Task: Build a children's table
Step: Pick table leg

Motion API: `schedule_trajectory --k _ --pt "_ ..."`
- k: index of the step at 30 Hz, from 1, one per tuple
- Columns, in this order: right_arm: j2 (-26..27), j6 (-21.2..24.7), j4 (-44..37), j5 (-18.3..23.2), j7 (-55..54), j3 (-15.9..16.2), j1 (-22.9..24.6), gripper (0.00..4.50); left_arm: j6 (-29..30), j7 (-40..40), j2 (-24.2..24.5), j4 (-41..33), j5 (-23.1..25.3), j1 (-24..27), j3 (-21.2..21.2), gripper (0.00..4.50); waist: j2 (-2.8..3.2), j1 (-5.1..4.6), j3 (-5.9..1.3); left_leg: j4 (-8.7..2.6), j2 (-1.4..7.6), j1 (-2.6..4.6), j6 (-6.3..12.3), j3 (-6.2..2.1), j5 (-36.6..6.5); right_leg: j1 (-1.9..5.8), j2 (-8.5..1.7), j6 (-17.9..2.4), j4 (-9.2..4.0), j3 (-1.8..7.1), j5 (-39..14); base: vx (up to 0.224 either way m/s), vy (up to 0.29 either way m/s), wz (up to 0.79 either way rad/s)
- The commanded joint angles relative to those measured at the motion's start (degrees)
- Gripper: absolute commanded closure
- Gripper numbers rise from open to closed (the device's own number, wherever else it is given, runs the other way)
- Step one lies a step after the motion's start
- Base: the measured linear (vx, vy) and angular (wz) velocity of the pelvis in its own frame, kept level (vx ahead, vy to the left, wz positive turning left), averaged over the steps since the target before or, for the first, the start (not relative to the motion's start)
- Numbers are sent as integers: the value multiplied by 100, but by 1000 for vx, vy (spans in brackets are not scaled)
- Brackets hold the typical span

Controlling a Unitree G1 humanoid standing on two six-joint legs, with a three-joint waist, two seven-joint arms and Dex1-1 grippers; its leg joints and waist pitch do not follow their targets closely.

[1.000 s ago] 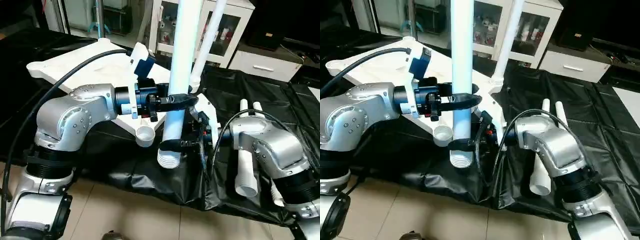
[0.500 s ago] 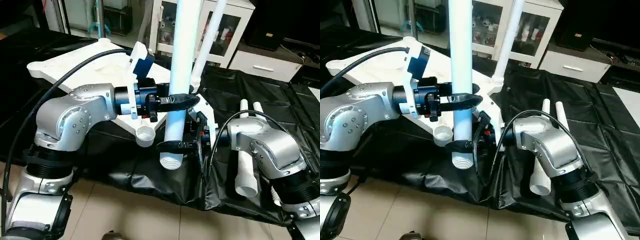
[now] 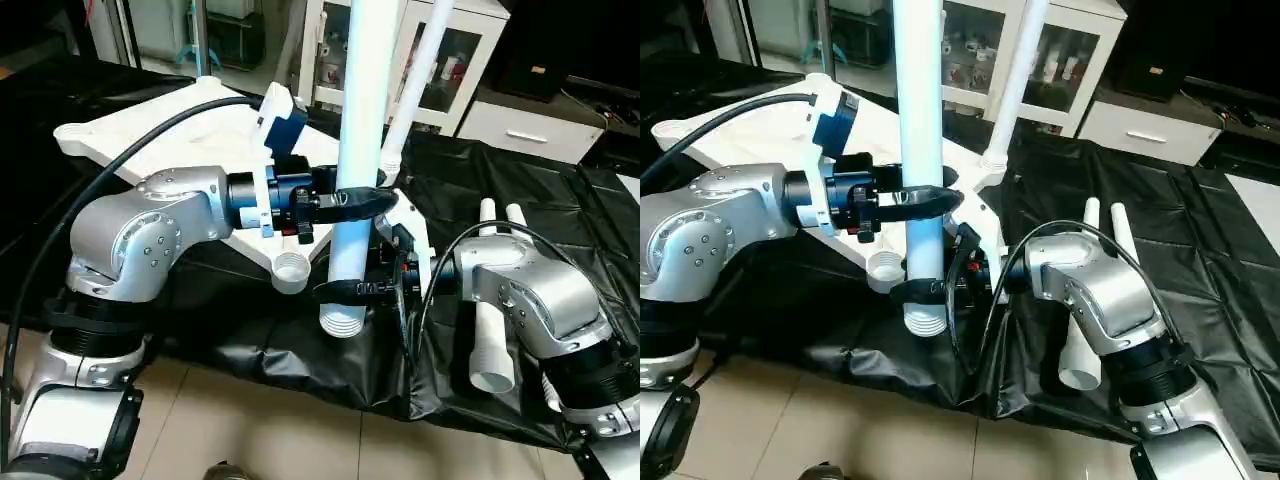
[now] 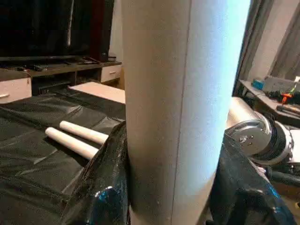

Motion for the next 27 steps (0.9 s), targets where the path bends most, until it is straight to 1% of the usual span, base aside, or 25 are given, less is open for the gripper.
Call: schedule_trajectory --k 1,2,3,4,5,6,8,10,11,12,13,14,15,16,17,20,21,22,23,24,25,26,27 --pt "-36 -33 54 -51 -101 -138 63 263 103 -187 -30 -233 -73 -122 -215 234 124 -1 -405 -405 34 -2 -304 73 -747 355 -302 -966 -314 223 -640 0 0 0" --pt "-29 -38 52 -49 -113 -148 66 263 153 -152 -42 -213 -93 -126 -200 213 119 0 -408 -401 33 0 -302 75 -742 354 -300 -964 -313 223 -636 0 0 0" --pt "-4 -59 50 -47 -155 -182 73 263 209 -143 -30 -181 -118 -121 -181 199 192 4 -410 -402 33 2 -319 65 -749 348 -304 -979 -301 224 -610 0 0 0" --pt "20 -74 47 -43 -195 -215 81 263 241 -134 -13 -150 -123 -113 -172 199 163 -5 -412 -402 33 0 -322 68 -763 354 -299 -989 -308 220 -578 0 0 0" --pt "56 -73 37 -15 -256 -280 89 263 236 -135 7 -101 -115 -96 -151 197 170 -3 -411 -401 27 2 -324 70 -775 353 -294 -995 -311 221 -573 0 0 0" --pt "56 -73 37 -15 -256 -280 89 264 236 -135 7 -101 -115 -96 -151 190 163 -7 -412 -404 28 -1 -328 66 -782 358 -295 -1000 -309 219 -577 0 0 0" --pt "167 -50 -18 101 -510 -548 136 264 203 -130 55 -26 -128 -18 -25 166 198 -15 -411 -408 27 4 -351 63 -832 354 -292 -1010 -315 218 -581 0 0 0" --pt "212 -26 -58 167 -628 -691 182 264 183 -104 52 -21 -150 23 54 154 179 -15 -414 -407 28 10 -351 65 -870 356 -296 -1012 -317 217 -617 0 0 0" --pt "231 -10 -79 198 -709 -791 220 264 122 -21 19 7 -135 51 156 151 191 -8 -409 -407 30 17 -348 68 -894 345 -294 -1020 -318 222 -629 0 0 0" --pt "233 -8 -82 202 -723 -807 227 264 105 4 9 16 -127 55 180 145 191 -8 -409 -407 30 17 -348 68 -894 345 -294 -1020 -318 222 -629 0 0 0" --pt "246 -9 -67 232 -829 -947 254 264 2 76 5 66 -89 91 298 134 175 1 -406 -410 31 11 -346 68 -891 349 -295 -1007 -319 220 -656 0 0 0" --pt "251 -6 -60 242 -852 -979 256 264 -20 82 9 73 -82 100 319 121 164 2 -404 -414 29 4 -345 66 -885 354 -296 -989 -324 220 -682 0 0 0" --pt "254 -5 -57 248 -865 -997 258 264 -32 83 12 75 -79 107 329 113 170 5 -406 -414 27 9 -347 69 -889 350 -297 -956 -329 219 -743 0 0 0" --pt "279 1 -9 291 -992 -1156 262 264 -94 158 44 102 -47 159 442 110 172 -2 -409 -416 28 1 -354 63 -868 353 -298 -945 -320 220 -728 0 0 0" --pt "269 -55 92 235 -1167 -1301 252 264 -164 219 132 86 -21 281 596 109 181 -1 -416 -409 27 2 -359 63 -839 355 -299 -940 -318 217 -696 0 0 0" --pt "270 -96 121 165 -1293 -1349 261 264 -183 289 157 52 -13 355 682 109 187 -19 -415 -411 21 7 -354 70 -839 350 -291 -924 -326 219 -689 0 0 0" --pt "280 -173 180 29 -1507 -1384 258 264 -210 458 153 37 38 431 785 109 224 -28 -418 -409 27 5 -376 64 -811 344 -287 -945 -316 219 -596 0 0 0" --pt "446 -629 269 -508 -2442 -1567 342 264 -513 1405 96 -116 657 869 1004 109 334 -58 -408 -422 52 -5 -462 41 -864 331 -291 -933 -326 213 -533 0 0 0" --pt "535 -857 239 -725 -2822 -1647 429 264 -611 1853 29 -226 926 1101 1091 109 267 -87 -403 -421 40 -5 -496 55 -965 361 -295 -845 -356 206 -723 0 0 0" --pt "535 -857 239 -725 -2822 -1647 429 264 -611 1853 29 -226 926 1101 1091 109 267 -87 -403 -421 40 -5 -496 55 -965 361 -295 -845 -356 206 -723 0 0 0" --pt "652 -1109 -79 -1003 -3223 -1678 750 264 -871 2763 -211 -510 1548 1637 1160 109 273 -96 -417 -422 43 -7 -428 60 -926 369 -297 -707 -372 225 -892 0 0 0" --pt "762 -1041 -401 -1111 -3458 -1675 1057 264 -1263 3264 -468 -624 1914 2067 1233 109 243 -107 -402 -425 51 -20 -394 63 -911 368 -291 -646 -399 225 -908 0 0 0" --pt "768 -1036 -418 -1117 -3471 -1675 1074 264 -1286 3290 -483 -629 1934 2091 1238 109 255 -92 -400 -428 48 -18 -324 64 -871 368 -285 -563 -415 228 -919 0 0 0"
